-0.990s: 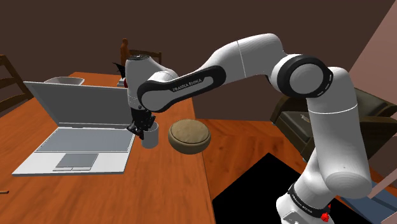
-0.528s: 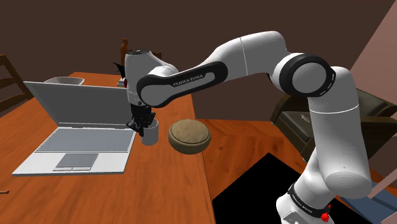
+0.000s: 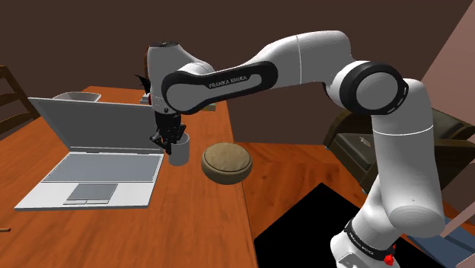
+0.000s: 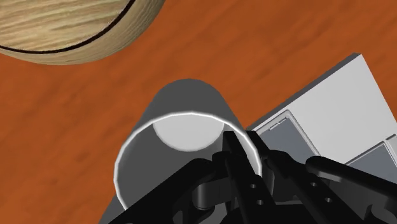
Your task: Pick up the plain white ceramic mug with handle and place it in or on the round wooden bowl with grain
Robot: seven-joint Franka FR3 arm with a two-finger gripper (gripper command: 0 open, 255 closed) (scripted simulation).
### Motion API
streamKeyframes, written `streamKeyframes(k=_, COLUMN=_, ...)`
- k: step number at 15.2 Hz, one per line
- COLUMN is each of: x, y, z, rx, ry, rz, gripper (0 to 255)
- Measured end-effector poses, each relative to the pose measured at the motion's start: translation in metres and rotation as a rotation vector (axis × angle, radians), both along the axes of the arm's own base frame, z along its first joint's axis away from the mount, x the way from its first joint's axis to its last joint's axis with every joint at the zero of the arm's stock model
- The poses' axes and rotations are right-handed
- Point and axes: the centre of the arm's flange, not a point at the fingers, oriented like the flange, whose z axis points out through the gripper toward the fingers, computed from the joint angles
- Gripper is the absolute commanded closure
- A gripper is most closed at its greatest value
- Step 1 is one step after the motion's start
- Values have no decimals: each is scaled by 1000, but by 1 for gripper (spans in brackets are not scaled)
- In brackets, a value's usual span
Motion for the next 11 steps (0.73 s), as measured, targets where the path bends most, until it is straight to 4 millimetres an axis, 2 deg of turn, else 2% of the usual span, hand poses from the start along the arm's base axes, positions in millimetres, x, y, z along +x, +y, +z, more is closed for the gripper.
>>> streamKeyframes(k=11, x=0, y=1, z=58, rx=0, ry=0, rz=0, gripper=255)
